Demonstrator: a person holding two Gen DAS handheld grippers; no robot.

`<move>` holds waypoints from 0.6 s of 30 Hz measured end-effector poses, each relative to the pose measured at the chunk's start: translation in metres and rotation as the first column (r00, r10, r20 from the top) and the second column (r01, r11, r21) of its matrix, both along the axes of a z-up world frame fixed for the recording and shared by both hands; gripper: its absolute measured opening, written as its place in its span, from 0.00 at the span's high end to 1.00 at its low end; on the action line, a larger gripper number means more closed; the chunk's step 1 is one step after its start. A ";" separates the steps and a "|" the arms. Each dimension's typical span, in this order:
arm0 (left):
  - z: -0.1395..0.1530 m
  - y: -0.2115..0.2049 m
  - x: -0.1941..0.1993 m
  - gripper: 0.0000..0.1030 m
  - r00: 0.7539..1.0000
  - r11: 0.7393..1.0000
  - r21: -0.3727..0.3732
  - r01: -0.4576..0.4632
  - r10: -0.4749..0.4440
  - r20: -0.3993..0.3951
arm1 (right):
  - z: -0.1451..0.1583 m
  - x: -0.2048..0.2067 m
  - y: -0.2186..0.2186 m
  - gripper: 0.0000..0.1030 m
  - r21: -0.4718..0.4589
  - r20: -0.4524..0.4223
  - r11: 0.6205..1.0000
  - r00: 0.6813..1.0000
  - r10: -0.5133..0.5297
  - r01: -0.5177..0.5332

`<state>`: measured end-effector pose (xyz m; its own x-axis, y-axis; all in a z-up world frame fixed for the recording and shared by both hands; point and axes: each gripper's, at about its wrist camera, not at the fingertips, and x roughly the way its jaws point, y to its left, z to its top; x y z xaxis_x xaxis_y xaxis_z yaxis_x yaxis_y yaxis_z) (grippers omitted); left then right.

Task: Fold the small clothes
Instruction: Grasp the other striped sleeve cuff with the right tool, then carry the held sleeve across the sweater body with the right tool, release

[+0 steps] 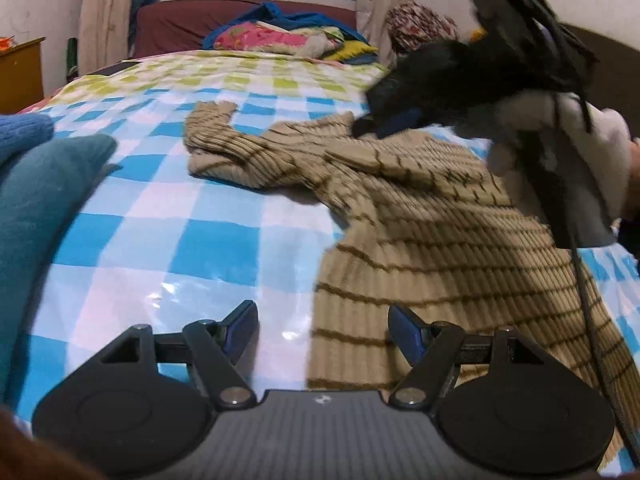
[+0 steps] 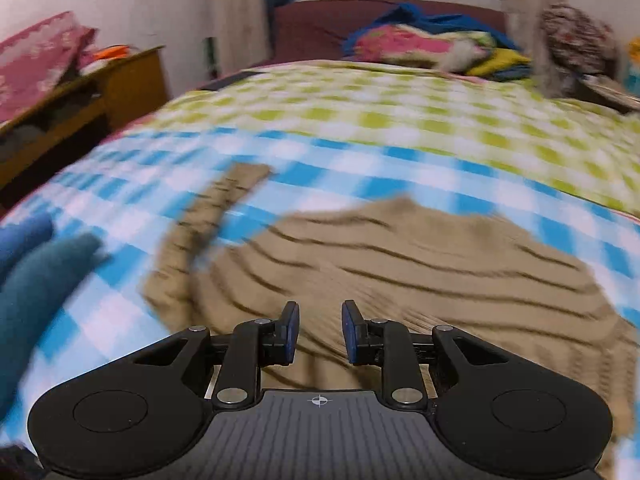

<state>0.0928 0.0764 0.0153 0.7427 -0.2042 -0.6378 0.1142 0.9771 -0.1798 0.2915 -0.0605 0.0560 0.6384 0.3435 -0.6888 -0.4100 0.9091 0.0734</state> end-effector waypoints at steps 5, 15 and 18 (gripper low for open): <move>0.004 0.024 0.002 0.25 0.998 0.999 -0.011 -0.052 0.053 0.033 | 0.008 0.024 0.064 0.77 0.045 -0.025 0.997 0.997 0.071 -0.070; -0.005 0.059 0.011 0.25 0.991 0.992 -0.003 -0.125 0.125 0.043 | -0.016 0.076 0.170 0.73 -0.051 -0.043 0.988 0.989 0.144 -0.146; -0.007 0.066 0.012 0.25 0.991 0.991 -0.014 -0.130 0.131 0.039 | -0.032 0.088 0.191 0.70 -0.128 -0.045 0.983 0.991 0.127 -0.132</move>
<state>0.1047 0.1426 0.0083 0.7883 -0.1109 -0.6052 -0.0068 0.9820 -0.1888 0.3790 0.1306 0.0239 0.5677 0.3273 -0.7554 -0.5244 0.8511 -0.0253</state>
